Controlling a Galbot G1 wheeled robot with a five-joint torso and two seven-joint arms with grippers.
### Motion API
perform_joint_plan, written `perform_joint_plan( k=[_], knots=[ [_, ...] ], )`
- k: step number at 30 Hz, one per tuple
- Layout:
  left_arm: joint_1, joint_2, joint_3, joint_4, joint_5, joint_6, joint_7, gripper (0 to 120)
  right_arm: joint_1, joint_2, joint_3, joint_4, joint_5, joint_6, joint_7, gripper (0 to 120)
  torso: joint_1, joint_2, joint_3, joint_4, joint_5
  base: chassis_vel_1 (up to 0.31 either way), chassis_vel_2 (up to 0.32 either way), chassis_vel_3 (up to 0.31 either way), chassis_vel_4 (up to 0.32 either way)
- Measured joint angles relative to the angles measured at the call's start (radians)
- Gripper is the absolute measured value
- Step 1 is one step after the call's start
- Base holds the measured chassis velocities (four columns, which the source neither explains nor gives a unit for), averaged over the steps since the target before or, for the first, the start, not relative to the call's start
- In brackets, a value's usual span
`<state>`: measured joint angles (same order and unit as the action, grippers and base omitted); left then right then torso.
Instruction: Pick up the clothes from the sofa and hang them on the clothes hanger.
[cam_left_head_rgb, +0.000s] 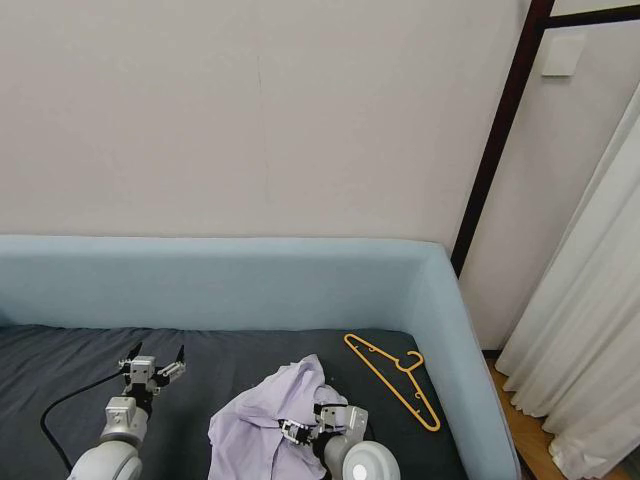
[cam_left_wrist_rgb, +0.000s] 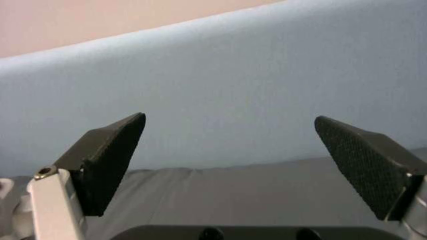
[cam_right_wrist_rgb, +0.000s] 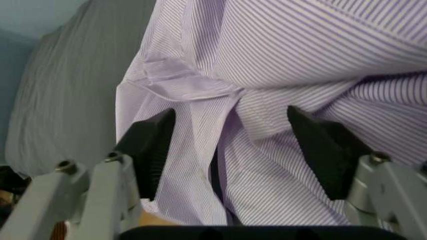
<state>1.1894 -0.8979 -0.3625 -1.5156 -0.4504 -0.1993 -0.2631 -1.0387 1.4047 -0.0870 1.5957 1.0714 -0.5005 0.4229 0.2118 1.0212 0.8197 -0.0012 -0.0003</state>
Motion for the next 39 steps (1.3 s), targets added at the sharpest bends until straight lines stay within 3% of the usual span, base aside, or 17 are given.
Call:
perform_joint_plan(
  k=[2,7,17,26,31,33,39],
  knots=[
    [0.002,0.000,0.000,-0.001,0.001,0.000,-0.002,100,-0.017,-0.005,0.001,0.016,-0.008,0.000,0.002,59,0.000,0.000,0.000,0.0000,0.0000,0.000,0.000,0.000,0.000],
    [0.008,-0.004,-0.001,-0.006,0.005,-0.002,-0.006,100,-0.034,0.000,0.011,0.014,-0.025,0.000,0.001,63,0.000,0.000,0.000,0.0000,0.0000,0.000,0.000,0.000,0.000],
    [0.034,0.000,-0.018,-0.047,0.010,0.010,-0.023,100,-0.037,0.023,0.039,-0.036,-0.048,0.004,-0.003,56,0.000,0.000,0.000,0.0000,0.0001,0.000,0.000,0.000,0.000],
    [0.054,0.002,-0.028,-0.061,0.027,0.012,-0.032,100,-0.036,0.052,0.049,-0.072,-0.084,0.029,-0.029,29,0.000,0.000,0.000,0.0001,0.0000,0.000,0.000,0.000,0.000],
    [0.063,0.000,-0.032,-0.063,0.034,0.012,-0.034,100,-0.038,0.069,0.044,-0.078,-0.117,0.042,-0.040,5,0.000,0.000,0.000,0.0001,0.0000,0.000,0.000,0.000,0.000],
    [0.064,0.000,-0.033,-0.063,0.035,0.012,-0.035,100,-0.040,0.069,0.041,-0.080,-0.129,0.049,-0.043,0,0.000,0.000,0.000,0.0001,0.0001,0.000,0.000,0.000,0.000],
    [0.063,-0.001,-0.033,-0.062,0.036,0.009,-0.038,100,-0.049,0.065,0.033,-0.089,-0.185,0.099,-0.074,0,0.000,0.000,0.000,0.0001,0.0001,0.000,0.000,0.000,0.000]
  ],
)
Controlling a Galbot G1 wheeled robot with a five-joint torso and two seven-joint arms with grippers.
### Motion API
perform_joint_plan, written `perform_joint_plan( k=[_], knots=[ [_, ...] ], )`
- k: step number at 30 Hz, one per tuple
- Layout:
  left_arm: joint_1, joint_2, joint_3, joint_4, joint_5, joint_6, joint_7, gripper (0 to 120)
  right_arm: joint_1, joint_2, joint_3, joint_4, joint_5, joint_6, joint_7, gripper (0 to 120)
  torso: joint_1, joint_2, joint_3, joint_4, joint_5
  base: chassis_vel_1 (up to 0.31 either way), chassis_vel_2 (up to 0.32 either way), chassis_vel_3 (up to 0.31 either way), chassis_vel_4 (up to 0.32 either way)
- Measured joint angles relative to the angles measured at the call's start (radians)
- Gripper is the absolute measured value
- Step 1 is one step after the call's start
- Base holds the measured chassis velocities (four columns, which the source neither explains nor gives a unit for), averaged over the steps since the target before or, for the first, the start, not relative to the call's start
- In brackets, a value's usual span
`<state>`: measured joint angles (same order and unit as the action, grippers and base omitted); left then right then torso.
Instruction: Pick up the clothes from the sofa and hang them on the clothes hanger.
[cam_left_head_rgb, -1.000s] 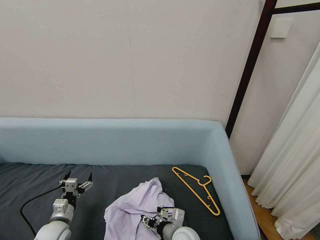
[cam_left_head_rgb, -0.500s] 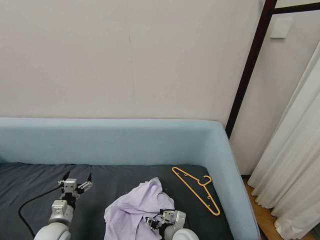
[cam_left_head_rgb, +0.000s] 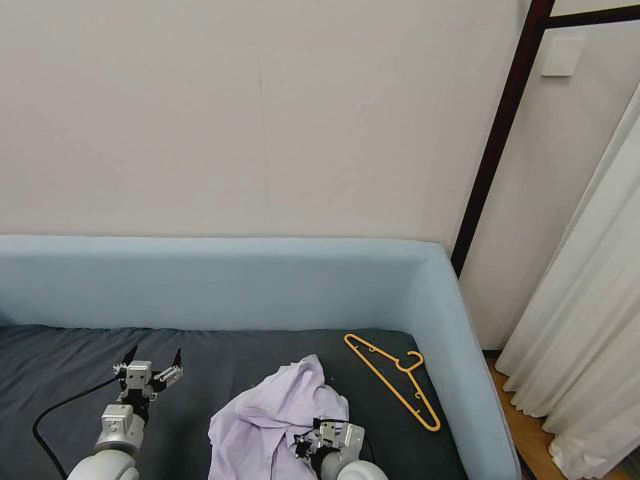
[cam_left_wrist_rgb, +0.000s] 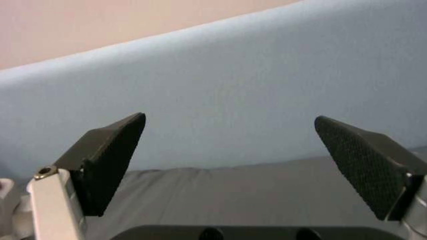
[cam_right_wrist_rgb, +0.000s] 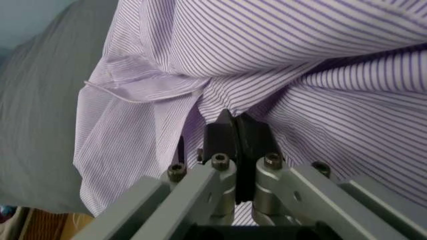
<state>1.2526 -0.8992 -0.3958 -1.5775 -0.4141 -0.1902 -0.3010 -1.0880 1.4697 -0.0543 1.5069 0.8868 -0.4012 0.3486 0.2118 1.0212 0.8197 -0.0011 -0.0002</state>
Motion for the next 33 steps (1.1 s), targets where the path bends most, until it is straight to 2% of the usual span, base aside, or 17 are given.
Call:
perform_joint_plan(
  k=[3,5,7,8,11,12,13,14,17,18,22,27,33],
  knots=[
    [-0.001,-0.002,0.004,0.002,0.001,-0.001,0.000,100,-0.013,-0.015,-0.006,0.017,-0.022,0.029,-0.031,0,0.000,0.000,0.000,0.0000,0.0000,0.000,0.000,0.000,0.000],
    [-0.006,-0.005,0.008,0.005,0.001,-0.002,-0.001,100,-0.037,-0.058,-0.023,0.067,-0.066,0.080,-0.098,0,0.000,0.000,0.000,0.0001,0.0003,0.000,0.000,0.000,0.000],
    [-0.014,-0.008,0.015,0.011,0.001,-0.003,-0.001,100,-0.071,-0.148,-0.040,0.116,-0.180,0.198,-0.275,0,0.000,0.000,0.000,-0.0001,0.0003,0.000,0.000,0.000,0.000],
    [-0.014,-0.008,0.015,0.011,0.001,-0.003,-0.001,100,-0.071,-0.148,-0.040,0.116,-0.180,0.198,-0.275,0,0.000,0.000,0.000,-0.0001,0.0003,0.000,0.000,0.000,0.000],
    [-0.028,-0.014,0.026,0.021,0.001,-0.005,-0.001,100,-0.087,-0.271,-0.014,0.132,-0.297,0.380,-0.598,0,0.000,0.000,0.000,-0.0003,0.0003,0.000,0.000,0.000,0.000],
    [-0.033,-0.018,0.032,0.024,0.002,-0.006,-0.001,100,-0.086,-0.310,0.005,0.140,-0.300,0.427,-0.699,0,0.000,0.000,0.000,-0.0003,0.0004,0.000,0.000,0.000,0.000],
    [-0.033,-0.018,0.032,0.024,0.002,-0.006,-0.001,100,-0.086,-0.310,0.005,0.140,-0.300,0.427,-0.699,0,0.000,0.000,0.000,-0.0003,0.0004,0.000,0.000,0.000,0.000],
    [-0.038,-0.023,0.038,0.028,0.003,-0.007,-0.001,100,-0.080,-0.351,0.033,0.148,-0.282,0.468,-0.802,0,0.000,0.000,0.000,-0.0004,0.0003,0.000,0.000,0.000,0.000],
    [-0.048,-0.037,0.049,0.034,0.011,-0.007,-0.001,100,-0.052,-0.420,0.101,0.166,-0.187,0.523,-1.000,0,0.000,0.000,0.000,-0.0001,0.0004,0.000,0.000,0.000,0.000],
    [-0.048,-0.037,0.049,0.034,0.011,-0.007,-0.001,100,-0.052,-0.420,0.101,0.166,-0.187,0.523,-1.000,0,0.000,0.000,0.000,-0.0001,0.0004,0.000,0.000,0.000,0.000],
    [-0.054,-0.052,0.056,0.037,0.019,-0.007,-0.001,100,0.001,-0.476,0.151,0.215,0.002,0.544,-1.156,0,0.000,0.000,0.000,-0.0001,0.0003,0.000,0.000,0.000,0.000],
    [-0.050,-0.063,0.054,0.033,0.024,-0.007,-0.002,100,0.066,-0.503,0.151,0.274,0.140,0.544,-1.177,0,0.000,0.000,0.000,0.0000,0.0001,0.000,0.000,0.000,0.000],
    [-0.036,-0.065,0.041,0.028,0.026,-0.007,-0.003,100,0.156,-0.535,0.112,0.338,0.224,0.524,-1.162,0,0.000,0.000,0.000,0.0000,0.0001,0.000,0.000,0.000,0.000]
  ],
)
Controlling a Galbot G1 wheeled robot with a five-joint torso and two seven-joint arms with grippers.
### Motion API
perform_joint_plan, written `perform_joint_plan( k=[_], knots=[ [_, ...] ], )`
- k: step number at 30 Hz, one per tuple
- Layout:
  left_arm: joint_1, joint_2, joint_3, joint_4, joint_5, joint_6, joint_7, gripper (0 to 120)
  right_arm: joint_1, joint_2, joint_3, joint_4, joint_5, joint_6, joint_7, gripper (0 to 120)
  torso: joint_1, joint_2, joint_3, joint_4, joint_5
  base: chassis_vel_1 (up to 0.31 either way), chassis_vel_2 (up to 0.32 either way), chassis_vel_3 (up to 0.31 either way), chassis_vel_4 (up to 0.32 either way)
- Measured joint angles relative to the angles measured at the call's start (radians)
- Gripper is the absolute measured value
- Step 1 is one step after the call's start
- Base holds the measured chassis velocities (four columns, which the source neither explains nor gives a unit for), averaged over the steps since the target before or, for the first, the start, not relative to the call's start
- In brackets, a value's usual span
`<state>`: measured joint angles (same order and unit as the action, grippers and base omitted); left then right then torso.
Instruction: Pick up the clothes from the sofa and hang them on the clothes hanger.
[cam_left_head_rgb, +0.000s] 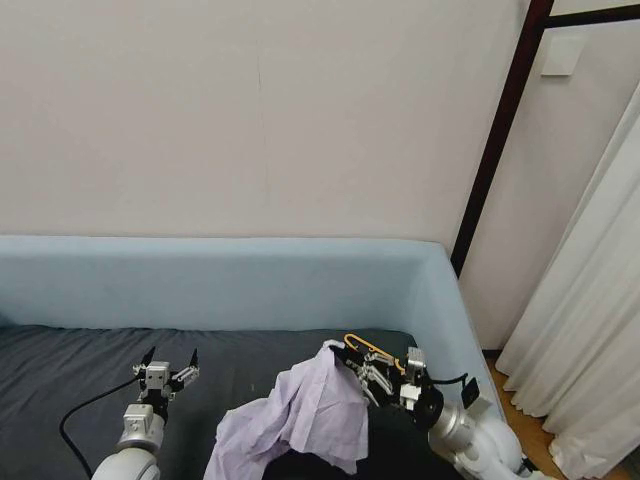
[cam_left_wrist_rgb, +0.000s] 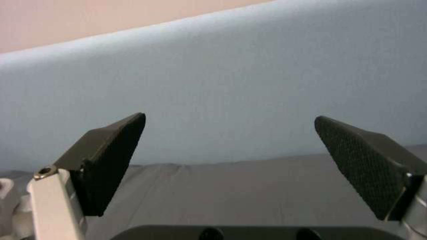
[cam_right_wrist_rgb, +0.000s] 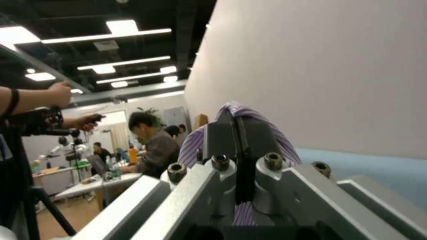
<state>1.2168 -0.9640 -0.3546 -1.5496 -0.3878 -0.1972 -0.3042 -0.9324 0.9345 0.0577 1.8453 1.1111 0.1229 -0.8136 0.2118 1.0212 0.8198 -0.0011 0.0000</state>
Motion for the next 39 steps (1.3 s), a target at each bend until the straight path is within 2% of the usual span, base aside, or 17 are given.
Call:
perform_joint_plan(
  k=[5,8,9,14,15,16,19,20,22,23,26,28,34,36,37,38,39],
  knots=[
    [0.002,-0.006,-0.006,-0.002,0.001,0.001,-0.001,100,0.142,-0.035,-0.067,0.041,0.092,-0.018,0.093,0,0.000,0.000,0.000,0.0001,-0.0002,0.000,0.000,0.000,0.000],
    [0.005,-0.016,-0.005,0.001,0.007,0.000,-0.001,100,0.220,-0.037,-0.098,0.085,0.182,-0.026,0.282,0,0.000,0.000,0.000,0.0000,-0.0003,0.000,0.000,0.000,0.000],
    [0.005,-0.016,-0.005,0.001,0.007,0.000,-0.001,100,0.220,-0.037,-0.098,0.085,0.182,-0.026,0.282,0,0.000,0.000,0.000,0.0000,-0.0003,0.000,0.000,0.000,0.000],
    [-0.001,-0.024,0.006,0.029,0.015,-0.012,0.000,100,0.303,-0.008,-0.111,0.161,0.305,-0.049,0.669,0,0.000,0.000,0.000,0.0001,-0.0002,0.000,0.000,0.000,0.000],
    [-0.001,-0.024,0.006,0.029,0.015,-0.012,0.000,100,0.303,-0.008,-0.111,0.161,0.305,-0.049,0.669,0,0.000,0.000,0.000,0.0001,-0.0002,0.000,0.000,0.000,0.000],
    [-0.003,-0.024,0.008,0.033,0.015,-0.013,0.000,100,0.308,-0.004,-0.112,0.176,0.309,-0.068,0.739,0,0.000,0.000,0.000,0.0001,-0.0004,0.000,0.000,0.000,0.000],
    [-0.013,-0.024,0.015,0.049,0.018,-0.018,0.002,100,0.292,0.006,-0.130,0.201,0.258,-0.301,1.108,0,0.000,0.000,0.000,0.0002,-0.0005,0.000,0.000,0.000,0.000],
    [-0.014,-0.024,0.017,0.053,0.019,-0.019,0.002,100,0.268,0.004,-0.131,0.191,0.236,-0.400,1.174,0,0.000,0.000,0.000,0.0003,0.0000,0.000,0.000,0.000,0.000],
    [-0.014,-0.024,0.017,0.053,0.019,-0.020,0.002,100,0.262,0.003,-0.131,0.189,0.232,-0.418,1.183,0,0.000,0.000,0.000,0.0003,-0.0001,0.000,0.000,0.000,0.000],
    [-0.015,-0.024,0.020,0.054,0.020,-0.021,0.002,100,0.199,-0.004,-0.128,0.169,0.207,-0.554,1.214,0,0.000,0.000,0.000,-0.0001,0.0000,0.000,0.000,0.000,0.000],
    [-0.016,-0.024,0.022,0.056,0.021,-0.022,0.003,100,0.138,-0.008,-0.124,0.151,0.155,-0.629,1.184,0,0.000,0.000,0.000,-0.0006,0.0001,0.000,0.000,0.000,0.000],
    [-0.023,-0.023,0.027,0.068,0.021,-0.026,0.004,100,0.075,-0.003,-0.113,0.106,0.044,-0.676,1.055,0,0.000,0.000,0.000,-0.0006,0.0000,0.000,0.000,0.000,0.000],
    [-0.034,-0.021,0.037,0.083,0.021,-0.028,0.004,100,0.030,-0.005,-0.079,0.004,-0.144,-0.701,0.820,0,0.000,0.000,0.000,0.0004,-0.0001,0.000,0.000,0.000,0.000],
    [-0.039,-0.022,0.043,0.090,0.021,-0.030,0.005,100,0.018,-0.028,-0.053,-0.080,-0.357,-0.632,0.592,0,0.000,0.000,0.000,0.0002,-0.0002,0.000,0.000,0.000,0.000],
    [-0.039,-0.022,0.043,0.090,0.021,-0.030,0.005,100,0.018,-0.028,-0.053,-0.080,-0.357,-0.632,0.592,0,0.000,0.000,0.000,0.0002,-0.0002,0.000,0.000,0.000,0.000],
    [-0.042,-0.022,0.045,0.091,0.021,-0.031,0.005,100,0.016,-0.035,-0.035,-0.129,-0.472,-0.569,0.481,0,0.000,0.000,0.000,-0.0001,-0.0002,0.000,0.000,0.000,0.000],
    [-0.045,-0.023,0.047,0.092,0.020,-0.031,0.005,100,0.019,-0.039,-0.007,-0.220,-0.641,-0.431,0.343,0,0.000,0.000,0.000,-0.0003,-0.0001,0.000,0.000,0.000,0.000]
  ],
)
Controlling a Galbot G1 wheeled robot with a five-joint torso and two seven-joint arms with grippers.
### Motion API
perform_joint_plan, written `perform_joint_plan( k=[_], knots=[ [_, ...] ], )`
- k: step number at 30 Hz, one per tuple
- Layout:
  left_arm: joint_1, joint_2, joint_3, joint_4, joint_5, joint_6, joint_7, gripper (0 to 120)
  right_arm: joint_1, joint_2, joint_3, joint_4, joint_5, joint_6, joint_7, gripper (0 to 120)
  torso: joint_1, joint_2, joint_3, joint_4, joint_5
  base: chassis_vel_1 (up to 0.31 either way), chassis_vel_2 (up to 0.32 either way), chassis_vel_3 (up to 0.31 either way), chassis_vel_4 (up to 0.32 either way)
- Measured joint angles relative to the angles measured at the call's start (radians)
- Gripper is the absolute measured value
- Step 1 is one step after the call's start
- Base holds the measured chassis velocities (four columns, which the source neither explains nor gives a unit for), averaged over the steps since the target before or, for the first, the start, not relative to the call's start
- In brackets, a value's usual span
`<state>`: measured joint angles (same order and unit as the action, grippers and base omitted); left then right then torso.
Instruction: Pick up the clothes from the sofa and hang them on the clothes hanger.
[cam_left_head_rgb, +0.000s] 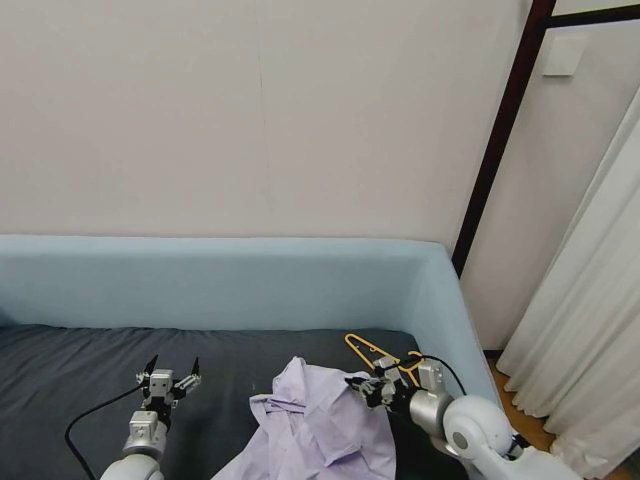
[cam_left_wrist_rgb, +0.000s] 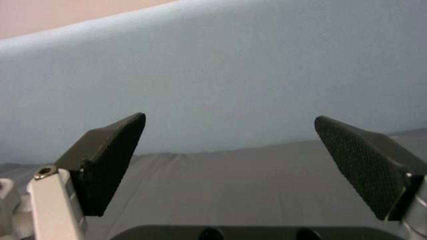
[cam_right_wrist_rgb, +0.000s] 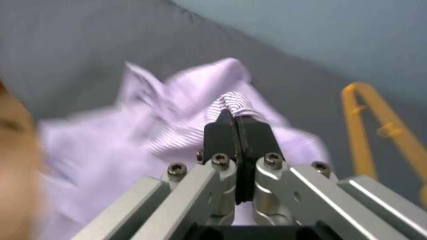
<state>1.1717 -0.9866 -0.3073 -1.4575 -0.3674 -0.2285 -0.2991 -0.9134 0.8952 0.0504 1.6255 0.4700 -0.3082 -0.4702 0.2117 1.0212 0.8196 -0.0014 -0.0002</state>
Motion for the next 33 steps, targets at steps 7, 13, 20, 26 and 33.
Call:
perform_joint_plan(
  k=[7,13,20,26,33],
  knots=[
    [-0.006,0.004,0.011,0.007,-0.002,-0.004,0.001,100,-0.027,-0.010,0.031,-0.140,-0.387,0.295,0.246,15,0.000,0.000,0.000,0.0002,0.0001,0.000,0.000,0.000,0.000],
    [-0.017,0.005,0.023,0.009,-0.002,-0.005,0.003,100,-0.111,-0.019,0.002,0.081,0.029,0.004,0.482,36,0.000,0.000,0.000,0.0002,0.0000,0.000,0.000,0.000,0.000],
    [-0.019,0.009,0.023,0.007,-0.002,-0.005,0.003,100,-0.123,0.024,-0.029,0.295,0.420,-0.271,0.862,52,0.000,0.000,0.000,0.0003,-0.0003,0.000,0.000,0.000,0.000],
    [-0.014,0.020,0.008,0.014,-0.005,-0.005,0.003,100,-0.102,0.129,-0.162,0.342,0.583,-0.311,1.020,81,0.000,0.000,0.000,0.0001,-0.0006,0.000,0.000,0.000,0.000],
    [0.003,0.020,-0.013,0.009,-0.004,-0.005,0.002,100,-0.020,0.253,-0.229,0.127,0.535,-0.270,1.002,100,0.000,0.000,0.000,0.0004,-0.0002,0.000,0.000,0.000,0.000]
  ],
)
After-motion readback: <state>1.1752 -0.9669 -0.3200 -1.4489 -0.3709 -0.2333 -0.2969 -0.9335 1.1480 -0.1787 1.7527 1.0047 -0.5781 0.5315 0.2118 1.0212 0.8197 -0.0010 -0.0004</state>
